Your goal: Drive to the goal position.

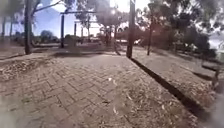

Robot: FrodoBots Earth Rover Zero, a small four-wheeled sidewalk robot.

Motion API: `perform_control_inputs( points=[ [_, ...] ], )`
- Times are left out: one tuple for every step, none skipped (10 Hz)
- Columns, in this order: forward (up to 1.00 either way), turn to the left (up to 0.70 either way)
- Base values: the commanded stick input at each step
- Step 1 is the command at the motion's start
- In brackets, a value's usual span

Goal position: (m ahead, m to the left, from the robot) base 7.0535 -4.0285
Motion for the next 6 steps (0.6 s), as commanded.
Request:
perform_control_inputs(
  points=[
    [1.0, 0.0],
    [1.0, 0.0],
    [1.0, 0.0],
    [1.0, 0.35],
    [1.0, 0.25],
    [1.0, 0.14]
  ],
)
